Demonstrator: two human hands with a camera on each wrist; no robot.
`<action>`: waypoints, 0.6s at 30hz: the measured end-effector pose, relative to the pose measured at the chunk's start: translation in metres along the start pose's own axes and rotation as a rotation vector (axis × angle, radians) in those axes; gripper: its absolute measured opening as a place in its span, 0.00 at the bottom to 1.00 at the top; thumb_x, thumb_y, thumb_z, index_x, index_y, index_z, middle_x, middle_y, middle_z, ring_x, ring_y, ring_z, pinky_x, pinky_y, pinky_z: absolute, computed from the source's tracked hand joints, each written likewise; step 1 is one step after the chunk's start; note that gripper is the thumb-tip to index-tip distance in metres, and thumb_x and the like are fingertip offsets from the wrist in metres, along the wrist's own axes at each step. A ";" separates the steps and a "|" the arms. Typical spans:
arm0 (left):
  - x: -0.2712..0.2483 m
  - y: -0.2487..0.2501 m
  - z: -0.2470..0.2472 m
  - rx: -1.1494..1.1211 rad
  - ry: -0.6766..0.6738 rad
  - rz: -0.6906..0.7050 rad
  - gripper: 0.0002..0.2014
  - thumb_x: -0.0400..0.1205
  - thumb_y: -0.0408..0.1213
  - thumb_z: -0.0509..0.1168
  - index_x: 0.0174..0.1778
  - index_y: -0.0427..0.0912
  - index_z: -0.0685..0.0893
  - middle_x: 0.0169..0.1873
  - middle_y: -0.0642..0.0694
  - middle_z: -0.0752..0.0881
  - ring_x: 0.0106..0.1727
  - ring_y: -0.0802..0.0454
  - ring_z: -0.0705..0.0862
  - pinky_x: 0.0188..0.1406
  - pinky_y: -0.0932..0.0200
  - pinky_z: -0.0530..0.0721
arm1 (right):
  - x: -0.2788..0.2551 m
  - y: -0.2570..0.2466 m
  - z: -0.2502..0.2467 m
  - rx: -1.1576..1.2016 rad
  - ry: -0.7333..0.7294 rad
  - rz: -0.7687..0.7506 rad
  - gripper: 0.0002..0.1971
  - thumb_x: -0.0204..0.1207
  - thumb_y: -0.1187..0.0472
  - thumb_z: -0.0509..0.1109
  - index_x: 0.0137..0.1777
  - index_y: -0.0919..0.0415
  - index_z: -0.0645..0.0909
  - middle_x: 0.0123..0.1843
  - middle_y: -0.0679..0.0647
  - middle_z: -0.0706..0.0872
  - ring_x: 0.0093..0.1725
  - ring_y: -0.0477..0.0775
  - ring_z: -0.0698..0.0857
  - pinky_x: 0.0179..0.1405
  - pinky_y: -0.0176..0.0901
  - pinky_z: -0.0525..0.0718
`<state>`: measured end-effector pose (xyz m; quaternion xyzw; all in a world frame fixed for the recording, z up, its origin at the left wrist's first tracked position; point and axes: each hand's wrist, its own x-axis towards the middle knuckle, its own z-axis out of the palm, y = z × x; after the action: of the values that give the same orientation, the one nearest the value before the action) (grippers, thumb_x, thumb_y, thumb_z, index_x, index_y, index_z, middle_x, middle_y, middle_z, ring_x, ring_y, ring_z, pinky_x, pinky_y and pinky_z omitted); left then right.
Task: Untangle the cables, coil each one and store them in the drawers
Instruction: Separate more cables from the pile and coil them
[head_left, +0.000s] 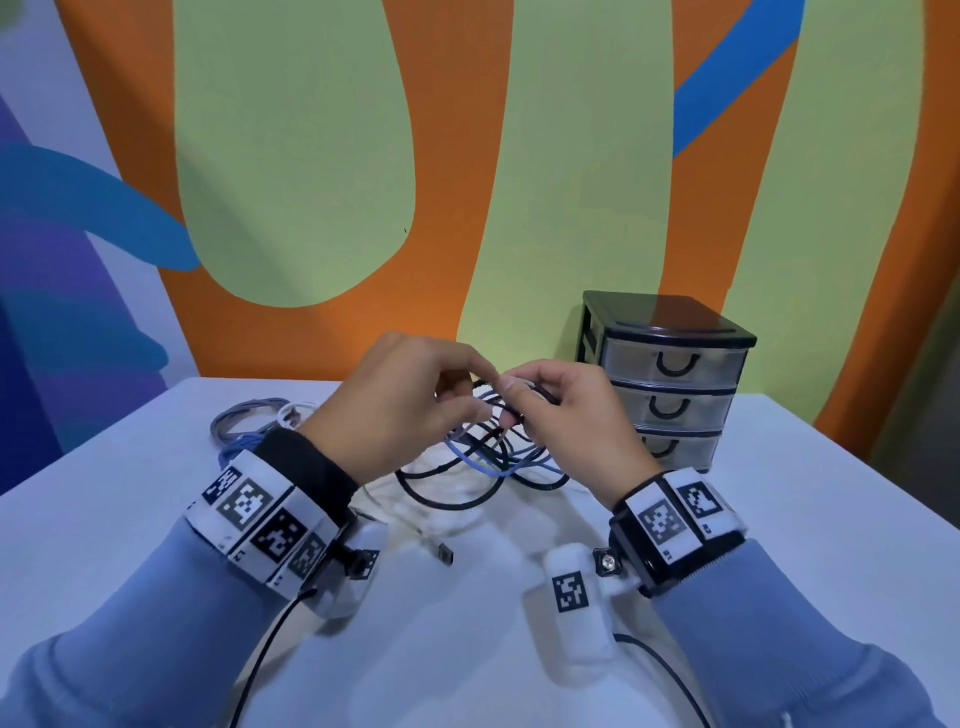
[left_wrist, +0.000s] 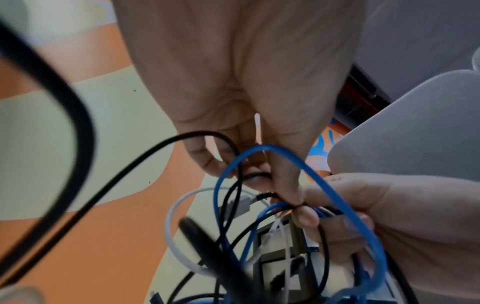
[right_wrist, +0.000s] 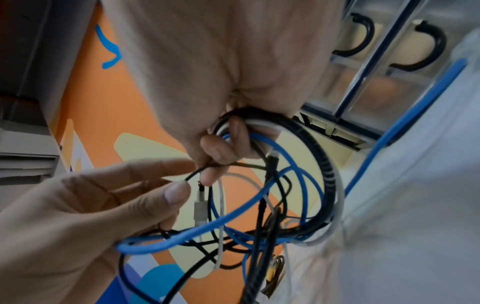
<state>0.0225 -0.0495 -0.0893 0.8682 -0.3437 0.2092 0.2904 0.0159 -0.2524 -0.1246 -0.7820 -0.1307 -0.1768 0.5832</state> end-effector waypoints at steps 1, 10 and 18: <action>0.001 -0.003 -0.002 0.071 0.048 0.030 0.05 0.81 0.42 0.80 0.51 0.54 0.96 0.37 0.54 0.91 0.40 0.52 0.87 0.46 0.45 0.85 | 0.001 0.001 0.000 0.014 0.023 0.010 0.08 0.87 0.59 0.72 0.49 0.57 0.91 0.34 0.52 0.91 0.27 0.51 0.72 0.30 0.43 0.72; 0.009 -0.005 -0.024 -1.341 0.356 -0.371 0.07 0.89 0.31 0.61 0.45 0.41 0.78 0.28 0.44 0.75 0.27 0.47 0.73 0.46 0.51 0.83 | 0.010 0.020 -0.012 -0.104 0.236 0.048 0.08 0.87 0.55 0.72 0.47 0.54 0.89 0.40 0.46 0.89 0.40 0.42 0.84 0.46 0.42 0.79; -0.003 -0.003 -0.036 -0.965 0.140 -0.253 0.15 0.86 0.43 0.68 0.41 0.37 0.91 0.26 0.49 0.73 0.31 0.49 0.57 0.31 0.61 0.76 | 0.004 0.014 -0.015 -0.298 0.227 0.041 0.08 0.88 0.53 0.70 0.52 0.52 0.89 0.49 0.44 0.90 0.52 0.44 0.87 0.50 0.40 0.79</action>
<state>0.0163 -0.0232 -0.0653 0.6540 -0.2729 0.0473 0.7040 0.0233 -0.2713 -0.1314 -0.8372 -0.0203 -0.2693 0.4756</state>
